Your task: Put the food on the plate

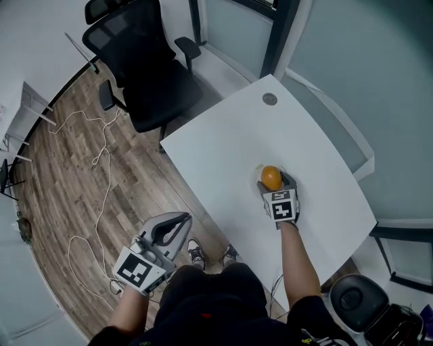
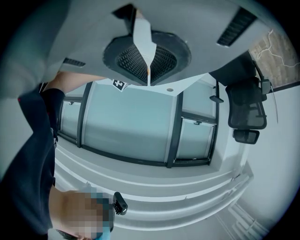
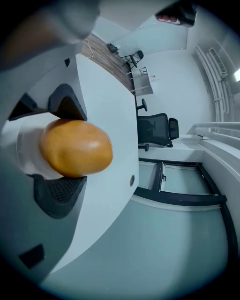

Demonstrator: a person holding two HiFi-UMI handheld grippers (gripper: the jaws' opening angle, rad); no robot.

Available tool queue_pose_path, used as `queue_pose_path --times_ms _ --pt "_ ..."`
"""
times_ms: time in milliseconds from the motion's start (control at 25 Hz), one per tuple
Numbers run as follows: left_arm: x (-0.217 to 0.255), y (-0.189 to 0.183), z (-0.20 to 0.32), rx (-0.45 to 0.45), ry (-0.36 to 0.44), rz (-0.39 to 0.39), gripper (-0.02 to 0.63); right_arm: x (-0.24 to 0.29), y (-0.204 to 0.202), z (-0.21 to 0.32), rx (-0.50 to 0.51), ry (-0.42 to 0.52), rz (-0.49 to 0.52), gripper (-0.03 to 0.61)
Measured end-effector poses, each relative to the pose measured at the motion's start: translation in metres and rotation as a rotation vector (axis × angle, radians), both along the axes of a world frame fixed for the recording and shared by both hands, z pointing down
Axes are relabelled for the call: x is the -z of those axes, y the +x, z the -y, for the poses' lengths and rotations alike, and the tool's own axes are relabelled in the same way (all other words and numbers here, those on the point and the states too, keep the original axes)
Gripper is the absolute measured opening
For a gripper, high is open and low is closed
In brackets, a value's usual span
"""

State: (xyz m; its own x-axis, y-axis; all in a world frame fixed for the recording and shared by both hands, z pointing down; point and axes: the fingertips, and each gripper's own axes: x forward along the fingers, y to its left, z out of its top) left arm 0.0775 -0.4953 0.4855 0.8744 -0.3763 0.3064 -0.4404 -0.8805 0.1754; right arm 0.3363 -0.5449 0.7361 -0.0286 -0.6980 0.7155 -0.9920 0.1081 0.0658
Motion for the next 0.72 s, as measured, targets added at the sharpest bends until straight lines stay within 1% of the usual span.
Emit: queue_pose_path --times_ms 200,320,400,480,560,640,720 --pt "-0.003 -0.008 0.008 0.004 -0.009 -0.001 0.035 -0.016 0.002 0.002 -0.019 -0.058 -0.009 0.368" --pt "-0.004 -0.011 0.010 0.004 -0.008 -0.006 0.035 -0.019 0.000 0.003 -0.019 -0.061 -0.016 0.368" --pt "-0.003 -0.012 0.012 0.002 -0.005 -0.010 0.035 -0.018 0.000 0.005 -0.011 -0.045 -0.026 0.368" --pt "0.000 -0.012 0.013 -0.004 0.005 -0.018 0.035 -0.008 0.002 0.007 -0.010 -0.014 -0.030 0.368" --pt "0.004 -0.012 0.013 -0.013 0.016 -0.024 0.035 0.013 0.003 0.006 -0.021 0.038 -0.026 0.370" --pt "0.009 -0.013 0.013 -0.025 0.031 -0.035 0.035 0.046 0.003 0.005 -0.037 0.122 -0.009 0.368" --pt "0.016 -0.013 0.012 -0.042 0.049 -0.051 0.035 0.090 -0.001 0.000 -0.049 0.243 0.022 0.368"
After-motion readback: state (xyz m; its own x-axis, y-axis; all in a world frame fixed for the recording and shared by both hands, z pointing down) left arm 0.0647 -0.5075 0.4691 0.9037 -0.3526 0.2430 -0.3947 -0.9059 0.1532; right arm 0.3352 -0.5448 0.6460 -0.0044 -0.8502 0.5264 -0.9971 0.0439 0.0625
